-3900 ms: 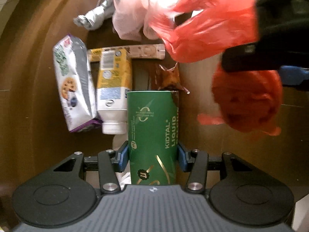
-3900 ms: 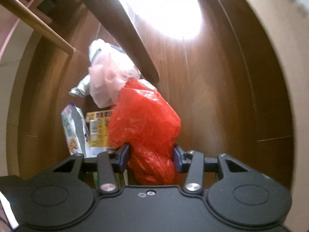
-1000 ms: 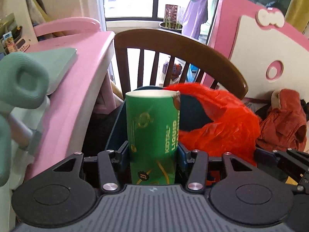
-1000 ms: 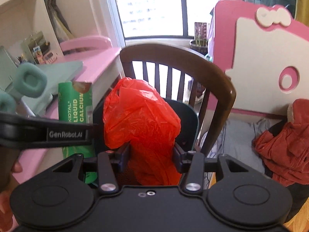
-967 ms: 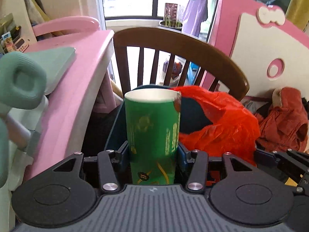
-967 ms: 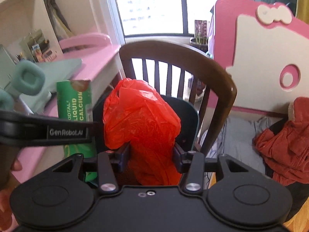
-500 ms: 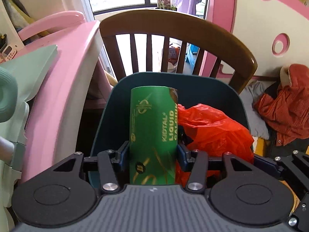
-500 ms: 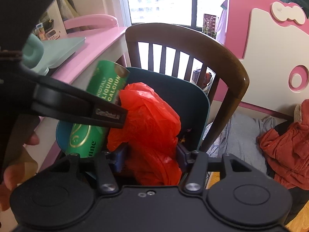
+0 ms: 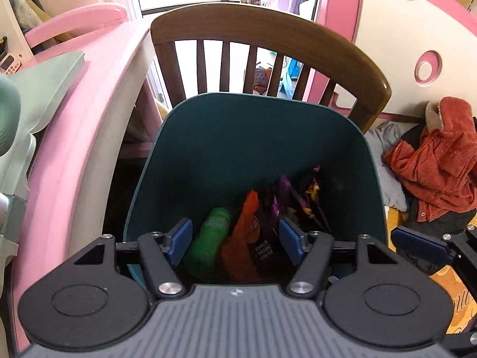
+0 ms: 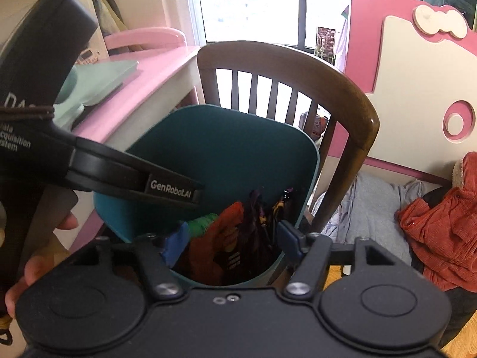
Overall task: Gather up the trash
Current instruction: 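Open both tools to drop the carton and bag into the wastebasket, then lower both tools toward the remaining trash under the chair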
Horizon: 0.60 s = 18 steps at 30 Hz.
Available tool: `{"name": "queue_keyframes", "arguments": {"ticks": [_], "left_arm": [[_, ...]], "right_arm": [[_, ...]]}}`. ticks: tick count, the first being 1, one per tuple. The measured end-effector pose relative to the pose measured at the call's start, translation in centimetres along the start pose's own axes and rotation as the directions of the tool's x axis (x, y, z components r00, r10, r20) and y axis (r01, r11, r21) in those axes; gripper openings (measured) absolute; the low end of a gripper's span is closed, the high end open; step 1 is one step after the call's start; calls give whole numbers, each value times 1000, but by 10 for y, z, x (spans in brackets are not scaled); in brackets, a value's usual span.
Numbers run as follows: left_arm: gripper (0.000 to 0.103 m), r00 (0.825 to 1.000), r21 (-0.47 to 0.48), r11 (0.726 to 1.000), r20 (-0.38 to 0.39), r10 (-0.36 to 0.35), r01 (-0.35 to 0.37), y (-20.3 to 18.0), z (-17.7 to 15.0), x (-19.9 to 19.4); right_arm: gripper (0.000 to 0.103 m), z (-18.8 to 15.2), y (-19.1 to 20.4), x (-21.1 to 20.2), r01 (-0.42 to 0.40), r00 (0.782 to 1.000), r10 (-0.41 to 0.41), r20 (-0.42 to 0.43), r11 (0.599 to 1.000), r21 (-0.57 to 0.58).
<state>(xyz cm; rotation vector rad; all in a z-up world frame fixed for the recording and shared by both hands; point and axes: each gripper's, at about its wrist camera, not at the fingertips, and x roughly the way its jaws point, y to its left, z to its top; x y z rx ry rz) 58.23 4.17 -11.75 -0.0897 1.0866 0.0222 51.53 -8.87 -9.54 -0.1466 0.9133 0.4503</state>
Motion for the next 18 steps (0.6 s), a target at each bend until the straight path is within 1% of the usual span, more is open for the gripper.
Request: {"name": "queue_keyframes", "arguments": {"ticks": [5, 8, 13, 18], "left_arm": [[65, 1000, 9, 1000, 13, -22, 22, 3, -10, -16], [65, 999, 30, 1000, 34, -11, 10, 3, -21, -30], [65, 999, 26, 999, 46, -24, 23, 8, -38, -53], [65, 998, 29, 999, 65, -18, 16, 14, -60, -75]], "right_arm": [[69, -3, 4, -17, -29, 1000, 29, 10, 1000, -1], [69, -7, 9, -27, -44, 999, 44, 17, 999, -8], [72, -17, 12, -45, -58, 998, 58, 26, 998, -6], [75, -31, 16, -62, -67, 997, 68, 39, 998, -15]]}}
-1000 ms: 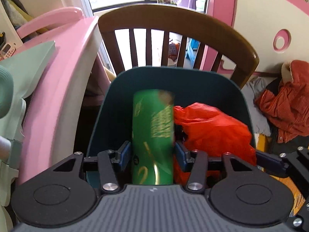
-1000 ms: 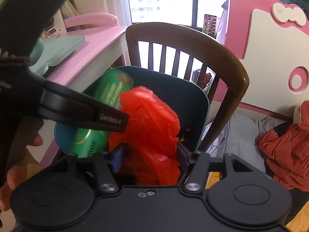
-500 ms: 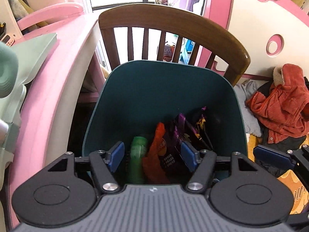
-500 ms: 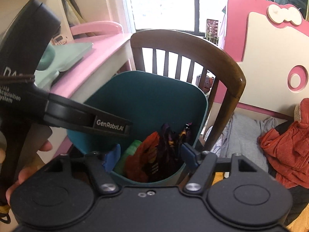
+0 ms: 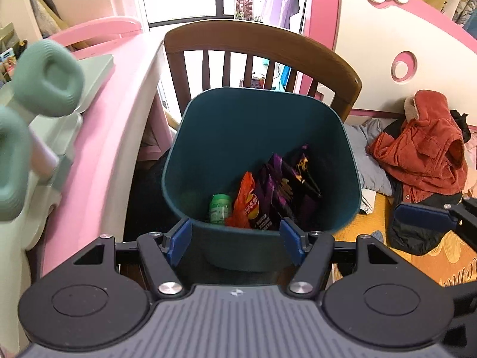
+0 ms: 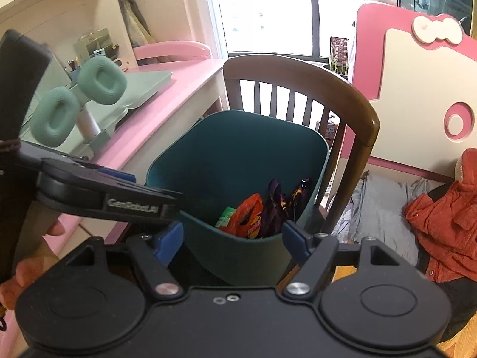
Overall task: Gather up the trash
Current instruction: 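Lower both tools toward the remaining trash under the chair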
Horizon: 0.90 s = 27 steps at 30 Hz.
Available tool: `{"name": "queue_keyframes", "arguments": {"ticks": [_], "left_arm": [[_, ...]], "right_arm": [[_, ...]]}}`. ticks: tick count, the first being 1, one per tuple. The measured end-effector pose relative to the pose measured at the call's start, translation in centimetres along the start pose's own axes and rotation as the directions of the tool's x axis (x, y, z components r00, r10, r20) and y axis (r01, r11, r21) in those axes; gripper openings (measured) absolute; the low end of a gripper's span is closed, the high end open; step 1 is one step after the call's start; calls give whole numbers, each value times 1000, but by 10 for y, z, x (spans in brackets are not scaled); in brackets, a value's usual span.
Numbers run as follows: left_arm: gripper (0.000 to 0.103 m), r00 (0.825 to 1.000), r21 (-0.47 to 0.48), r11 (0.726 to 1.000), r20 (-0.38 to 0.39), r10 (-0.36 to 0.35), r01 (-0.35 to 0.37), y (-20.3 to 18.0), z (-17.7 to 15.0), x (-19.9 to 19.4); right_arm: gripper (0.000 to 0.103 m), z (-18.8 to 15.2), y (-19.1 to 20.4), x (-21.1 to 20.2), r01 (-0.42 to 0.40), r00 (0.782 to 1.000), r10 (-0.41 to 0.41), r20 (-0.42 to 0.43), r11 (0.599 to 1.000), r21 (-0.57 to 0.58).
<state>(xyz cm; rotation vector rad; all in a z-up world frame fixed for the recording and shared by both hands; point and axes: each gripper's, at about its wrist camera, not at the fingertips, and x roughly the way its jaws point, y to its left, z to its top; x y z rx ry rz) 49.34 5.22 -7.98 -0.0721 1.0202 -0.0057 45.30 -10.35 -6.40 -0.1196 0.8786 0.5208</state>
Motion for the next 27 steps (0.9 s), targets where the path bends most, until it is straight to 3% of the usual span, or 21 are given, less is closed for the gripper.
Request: {"name": "queue_keyframes", "arguments": {"ticks": [5, 8, 11, 14, 17, 27], "left_arm": [[65, 1000, 2, 1000, 14, 1, -1, 4, -22, -19], [76, 1000, -16, 1000, 23, -2, 2, 11, -37, -27], [76, 1000, -30, 1000, 23, 1, 0, 17, -53, -32], [76, 1000, -51, 999, 21, 4, -3, 23, -71, -33], [76, 1000, -75, 997, 14, 5, -4, 29, -88, -32], [82, 999, -146, 989, -49, -18, 11, 37, -147, -3]], "right_arm": [[78, -15, 3, -15, -26, 1000, 25, 17, 999, 19], [80, -27, 8, -23, -45, 999, 45, 25, 999, 27], [84, -39, 13, -27, -68, 997, 68, 24, 997, 22], [90, -53, 19, -28, -85, 996, 84, 21, 996, 23], [103, -68, 24, -25, -79, 997, 78, 15, 996, 33], [103, -114, 30, 4, -95, 994, 98, -44, 993, 76]]}}
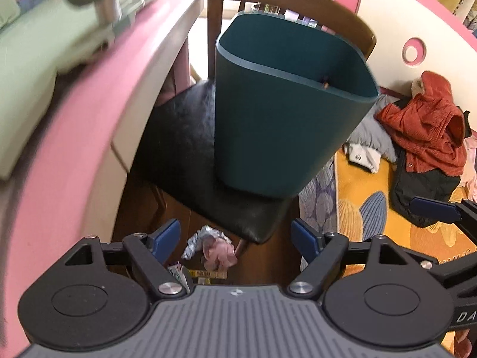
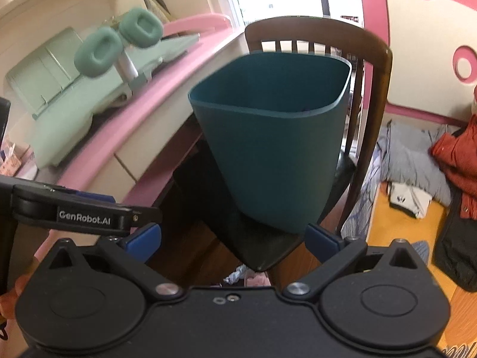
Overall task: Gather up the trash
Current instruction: 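Lower both tools toward the remaining trash under the chair, then grasp the white cookie snack packet with left tool while right grasps orange wrapper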
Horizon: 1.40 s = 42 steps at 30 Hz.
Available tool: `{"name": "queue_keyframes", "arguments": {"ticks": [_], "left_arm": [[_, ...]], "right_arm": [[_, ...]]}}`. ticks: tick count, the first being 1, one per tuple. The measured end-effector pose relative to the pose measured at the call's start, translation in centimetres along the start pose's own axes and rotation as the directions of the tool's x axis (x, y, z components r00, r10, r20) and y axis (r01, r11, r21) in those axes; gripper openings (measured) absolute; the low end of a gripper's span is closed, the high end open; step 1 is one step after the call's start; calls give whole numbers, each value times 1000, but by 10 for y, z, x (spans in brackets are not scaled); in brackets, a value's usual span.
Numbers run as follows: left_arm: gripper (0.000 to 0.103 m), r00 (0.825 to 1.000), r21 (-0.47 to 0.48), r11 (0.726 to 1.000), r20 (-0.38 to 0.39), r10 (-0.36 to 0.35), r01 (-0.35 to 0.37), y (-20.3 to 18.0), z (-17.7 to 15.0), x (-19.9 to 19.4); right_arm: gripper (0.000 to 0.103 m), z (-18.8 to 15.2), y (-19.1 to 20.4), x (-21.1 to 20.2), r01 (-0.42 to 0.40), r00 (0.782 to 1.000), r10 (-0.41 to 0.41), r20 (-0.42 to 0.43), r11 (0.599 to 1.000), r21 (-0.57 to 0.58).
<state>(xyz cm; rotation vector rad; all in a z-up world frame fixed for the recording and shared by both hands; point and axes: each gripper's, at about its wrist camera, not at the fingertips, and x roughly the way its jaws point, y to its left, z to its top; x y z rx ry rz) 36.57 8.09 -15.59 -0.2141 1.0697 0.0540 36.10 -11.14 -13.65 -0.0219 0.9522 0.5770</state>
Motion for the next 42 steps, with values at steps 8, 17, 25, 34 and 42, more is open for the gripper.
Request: {"name": "queue_keyframes", "arguments": {"ticks": [8, 17, 25, 34, 42], "left_arm": [[83, 996, -88, 996, -91, -15, 7, 12, -56, 56], [83, 979, -121, 991, -202, 36, -61, 17, -160, 148], [83, 956, -118, 984, -277, 97, -134, 21, -227, 230], [83, 911, -193, 948, -376, 168, -254, 66, -285, 339], [83, 893, -246, 910, -393, 221, -334, 114, -299, 443]], "right_arm": [[103, -41, -11, 45, 2, 997, 0, -72, 1000, 24], [103, -112, -29, 120, 15, 982, -7, -190, 999, 39], [103, -177, -41, 201, 3, 957, 3, -290, 1000, 24], [102, -253, -57, 302, -17, 926, 18, -378, 1000, 6], [100, -313, -68, 389, -5, 906, 3, -423, 1000, -4]]}}
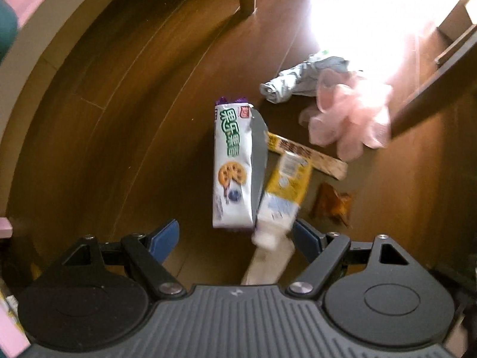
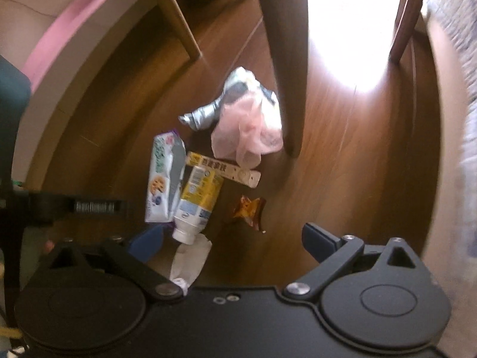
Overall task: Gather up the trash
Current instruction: 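Grasp the white cookie snack packet with left tool while right grasps orange wrapper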
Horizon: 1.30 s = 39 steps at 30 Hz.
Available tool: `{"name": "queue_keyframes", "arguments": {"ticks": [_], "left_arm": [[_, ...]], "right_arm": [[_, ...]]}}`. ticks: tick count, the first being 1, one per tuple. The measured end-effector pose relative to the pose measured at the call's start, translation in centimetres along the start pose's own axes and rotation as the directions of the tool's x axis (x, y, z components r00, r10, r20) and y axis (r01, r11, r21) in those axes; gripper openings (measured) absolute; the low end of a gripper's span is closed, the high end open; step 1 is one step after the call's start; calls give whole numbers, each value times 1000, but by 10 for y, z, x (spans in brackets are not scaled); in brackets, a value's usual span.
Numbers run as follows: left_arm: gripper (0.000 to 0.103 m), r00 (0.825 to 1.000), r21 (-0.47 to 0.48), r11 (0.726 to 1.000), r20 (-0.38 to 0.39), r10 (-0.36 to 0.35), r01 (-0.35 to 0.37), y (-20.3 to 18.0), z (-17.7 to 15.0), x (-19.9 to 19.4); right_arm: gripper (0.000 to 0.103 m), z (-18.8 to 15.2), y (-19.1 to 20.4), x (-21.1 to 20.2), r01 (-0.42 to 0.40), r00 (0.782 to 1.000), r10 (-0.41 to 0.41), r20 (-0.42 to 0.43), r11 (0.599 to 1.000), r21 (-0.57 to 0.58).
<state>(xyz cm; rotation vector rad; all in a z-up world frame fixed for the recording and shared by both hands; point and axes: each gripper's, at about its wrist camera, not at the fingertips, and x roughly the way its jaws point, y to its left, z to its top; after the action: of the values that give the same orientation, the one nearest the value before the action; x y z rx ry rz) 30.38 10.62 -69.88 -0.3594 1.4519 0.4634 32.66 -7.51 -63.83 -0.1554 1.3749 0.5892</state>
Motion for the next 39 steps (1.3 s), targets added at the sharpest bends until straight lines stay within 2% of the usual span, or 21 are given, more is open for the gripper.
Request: {"name": "queue_keyframes", "arguments": {"ticks": [6, 11, 14, 20, 29, 31, 33, 36, 38, 39], "left_arm": [[84, 1000, 15, 1000, 2, 17, -17, -5, 29, 70], [83, 1000, 7, 1000, -7, 17, -17, 1, 48, 113], [83, 1000, 0, 1000, -13, 13, -13, 6, 52, 130], [83, 998, -25, 1000, -62, -19, 17, 15, 52, 160], [83, 993, -68, 996, -98, -63, 56, 25, 51, 176], [77, 993, -82, 995, -100, -69, 61, 28, 52, 176], [61, 991, -96, 993, -112, -75, 65, 32, 54, 180], [48, 991, -99, 994, -118, -67, 56, 32, 54, 180], [46, 991, -95, 994, -117, -64, 53, 31, 54, 179], [43, 991, -91, 995, -115, -61, 51, 31, 54, 179]], "right_arm": [[97, -2, -3, 67, 3, 1000, -2, -25, 999, 32], [96, -3, -2, 108, 6, 999, -5, -44, 1000, 13], [96, -4, -3, 127, 7, 998, -7, -56, 1000, -3], [89, -8, -8, 156, 25, 995, -27, -94, 999, -25], [78, -9, -8, 174, 43, 994, -46, -98, 999, -30], [74, -7, -7, 175, 38, 995, -40, -89, 999, -24], [69, -6, -8, 177, 38, 995, -40, -86, 999, -27], [56, -2, -9, 179, 39, 995, -41, -88, 999, -19], [50, -1, -10, 180, 43, 995, -43, -89, 999, -12], [42, -1, -11, 181, 46, 995, -47, -91, 999, -8]]}}
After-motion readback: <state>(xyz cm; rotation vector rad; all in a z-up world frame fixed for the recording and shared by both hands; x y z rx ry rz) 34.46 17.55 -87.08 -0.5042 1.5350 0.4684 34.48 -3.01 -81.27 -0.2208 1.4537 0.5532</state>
